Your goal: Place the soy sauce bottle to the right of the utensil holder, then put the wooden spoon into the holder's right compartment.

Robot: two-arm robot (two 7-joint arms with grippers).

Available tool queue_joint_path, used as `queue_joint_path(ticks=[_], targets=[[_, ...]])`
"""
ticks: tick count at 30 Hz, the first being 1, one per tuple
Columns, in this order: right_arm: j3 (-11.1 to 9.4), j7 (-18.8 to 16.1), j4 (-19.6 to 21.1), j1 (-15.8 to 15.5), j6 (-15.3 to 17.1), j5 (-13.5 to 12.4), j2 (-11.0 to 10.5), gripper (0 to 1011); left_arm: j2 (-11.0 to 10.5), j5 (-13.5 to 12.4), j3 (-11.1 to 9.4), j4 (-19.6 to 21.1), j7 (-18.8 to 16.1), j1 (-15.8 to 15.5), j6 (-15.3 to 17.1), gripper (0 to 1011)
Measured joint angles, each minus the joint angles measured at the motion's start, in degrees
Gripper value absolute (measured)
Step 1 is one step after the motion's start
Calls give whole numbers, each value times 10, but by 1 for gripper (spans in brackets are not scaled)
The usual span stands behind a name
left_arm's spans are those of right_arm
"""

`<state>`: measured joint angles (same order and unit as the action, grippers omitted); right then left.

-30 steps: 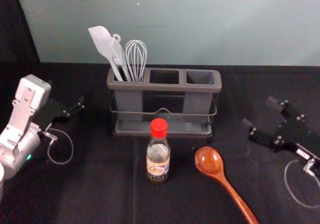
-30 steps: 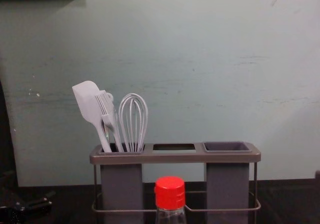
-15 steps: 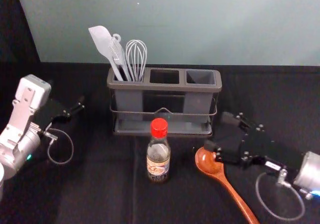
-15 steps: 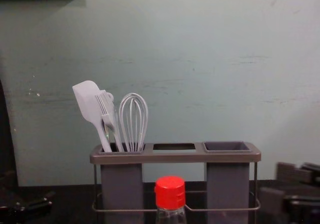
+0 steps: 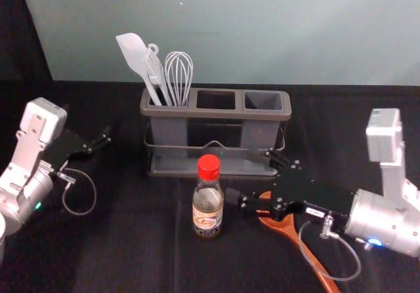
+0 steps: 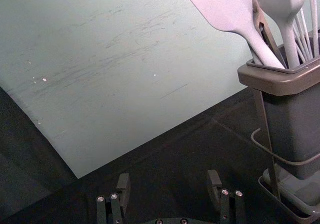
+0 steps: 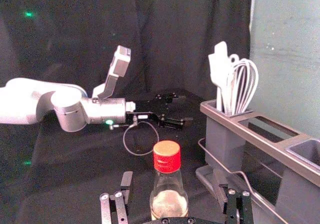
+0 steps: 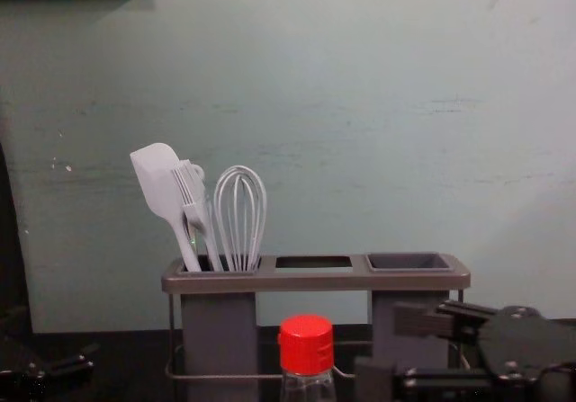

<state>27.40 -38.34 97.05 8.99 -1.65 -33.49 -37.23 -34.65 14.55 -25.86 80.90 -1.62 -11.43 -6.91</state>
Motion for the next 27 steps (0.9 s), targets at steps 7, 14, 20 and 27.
queue_joint_path(ticks=[7,14,20,27], targets=[[23,0,-13,29,21,13,16,1004,0,0,0,0,0,0,0,1005],[45,1,-28,58,39,21,36,1004,0,0,0,0,0,0,0,1005],[60,1,-39,77,46,26,50,1004,0,0,0,0,0,0,0,1005],[72,11,-48,91,53,36,61,1004,0,0,0,0,0,0,0,1005]])
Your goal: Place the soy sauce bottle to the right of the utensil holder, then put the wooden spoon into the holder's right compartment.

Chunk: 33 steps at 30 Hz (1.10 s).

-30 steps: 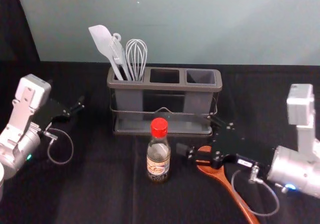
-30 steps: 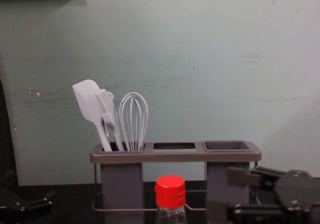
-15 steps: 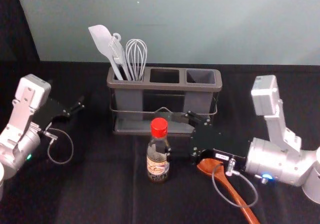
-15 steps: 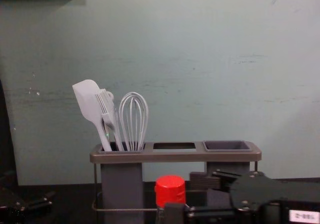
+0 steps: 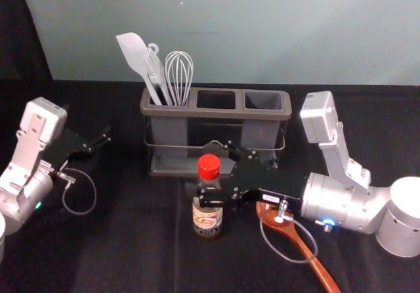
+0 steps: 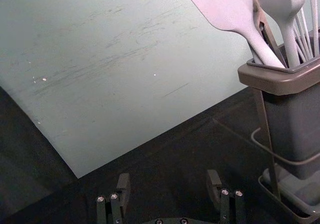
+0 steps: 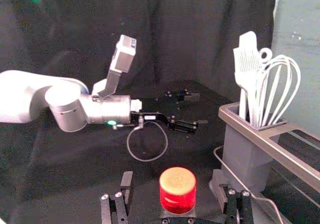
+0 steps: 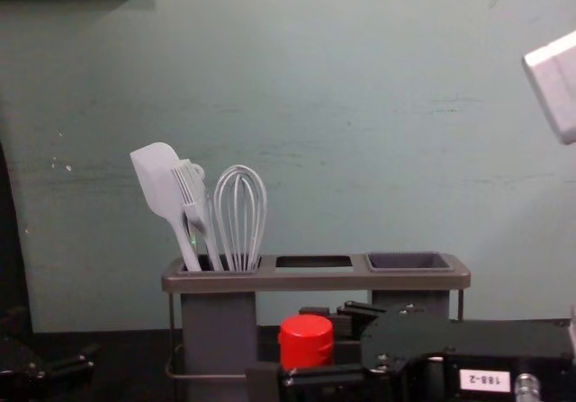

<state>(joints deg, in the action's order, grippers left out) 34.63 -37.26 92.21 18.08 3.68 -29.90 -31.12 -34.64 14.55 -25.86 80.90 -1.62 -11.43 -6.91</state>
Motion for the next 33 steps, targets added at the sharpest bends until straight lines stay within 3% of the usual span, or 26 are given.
queue_joint_path(ticks=[13,20,33], targets=[[0,2,0,0,0,0,0,1004,0,0,0,0,0,0,0,1005],[-1,1,1,-1,-1,-1,-1,863,0,0,0,0,0,0,0,1005],[-2,0,2,-2,-2,-2,-1,433,0,0,0,0,0,0,0,1005]])
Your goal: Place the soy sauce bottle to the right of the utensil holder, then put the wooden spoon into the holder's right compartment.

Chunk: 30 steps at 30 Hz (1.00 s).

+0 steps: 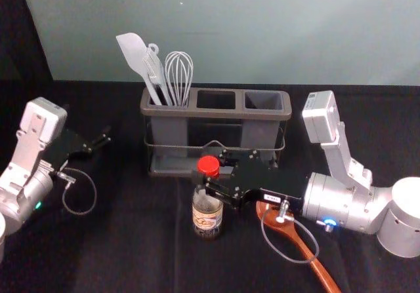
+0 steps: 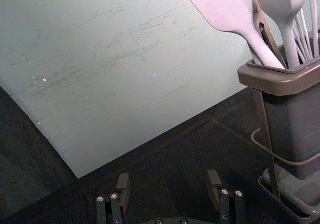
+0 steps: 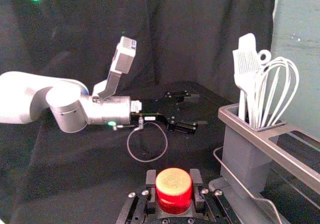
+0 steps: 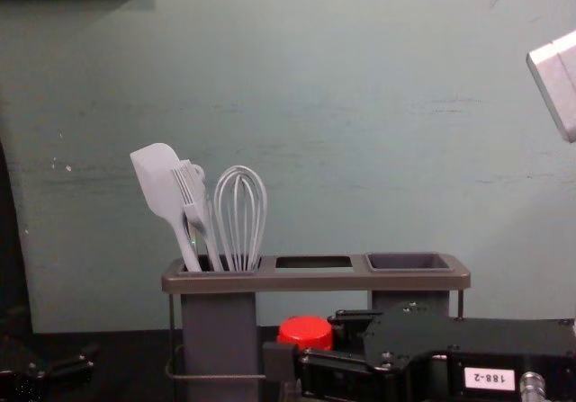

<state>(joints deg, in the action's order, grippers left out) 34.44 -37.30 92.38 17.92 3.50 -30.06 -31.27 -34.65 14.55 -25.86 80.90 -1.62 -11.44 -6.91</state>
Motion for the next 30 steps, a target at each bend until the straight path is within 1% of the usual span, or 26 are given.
queue_joint_path(ticks=[1,3,12,17,19,23,24,27,29,30], targets=[[0,0,0,0,0,0,0,398,0,0,0,0,0,0,0,1005],[0,0,0,0,0,0,0,382,0,0,0,0,0,0,0,1005],[0,0,0,0,0,0,0,382,0,0,0,0,0,0,0,1005],[-4,0,10,-5,-4,-4,-8,382,0,0,0,0,0,0,0,1005],[-14,3,26,-12,-4,-10,-19,382,0,0,0,0,0,0,0,1005],[-28,9,47,-24,-1,-20,-36,382,0,0,0,0,0,0,0,1005],[-42,14,65,-38,1,-30,-53,382,0,0,0,0,0,0,0,1005],[-58,20,83,-53,1,-41,-70,382,0,0,0,0,0,0,0,1005],[-72,25,96,-66,1,-48,-84,382,0,0,0,0,0,0,0,1005],[-87,30,108,-81,-2,-58,-98,382,0,0,0,0,0,0,0,1005]])
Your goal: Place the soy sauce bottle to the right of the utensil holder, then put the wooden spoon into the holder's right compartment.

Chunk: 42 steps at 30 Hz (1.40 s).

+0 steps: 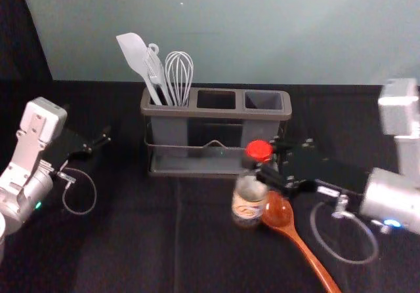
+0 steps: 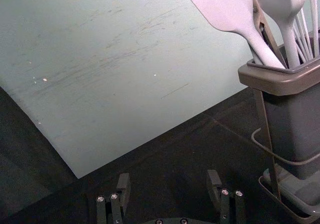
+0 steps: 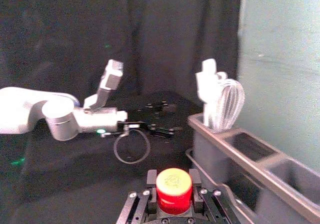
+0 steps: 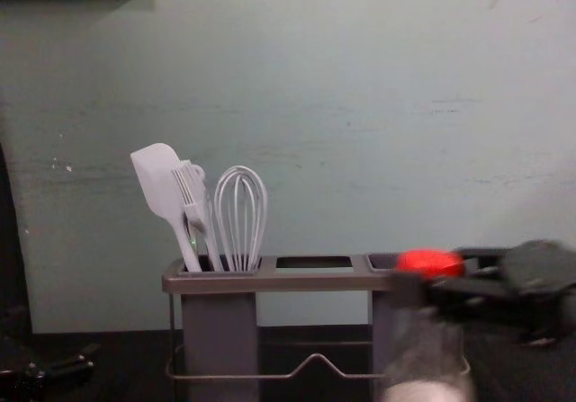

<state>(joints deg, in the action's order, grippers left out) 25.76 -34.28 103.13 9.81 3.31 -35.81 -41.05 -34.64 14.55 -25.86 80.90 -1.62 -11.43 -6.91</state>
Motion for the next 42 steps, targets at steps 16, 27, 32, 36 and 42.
queue_joint_path(ticks=[16,27,32,36,42], targets=[[-135,43,22,-108,-30,-37,-76,382,0,0,0,0,0,0,0,1005],[-154,54,-13,-104,-29,-25,-57,382,0,0,0,0,0,0,0,1005],[-151,55,-37,-92,-36,-10,-38,382,0,0,0,0,0,0,0,1005],[-149,57,-54,-83,-41,-2,-23,382,0,0,0,0,0,0,0,1005],[-144,50,-84,-64,-49,7,-4,382,0,0,0,0,0,0,0,1005]])
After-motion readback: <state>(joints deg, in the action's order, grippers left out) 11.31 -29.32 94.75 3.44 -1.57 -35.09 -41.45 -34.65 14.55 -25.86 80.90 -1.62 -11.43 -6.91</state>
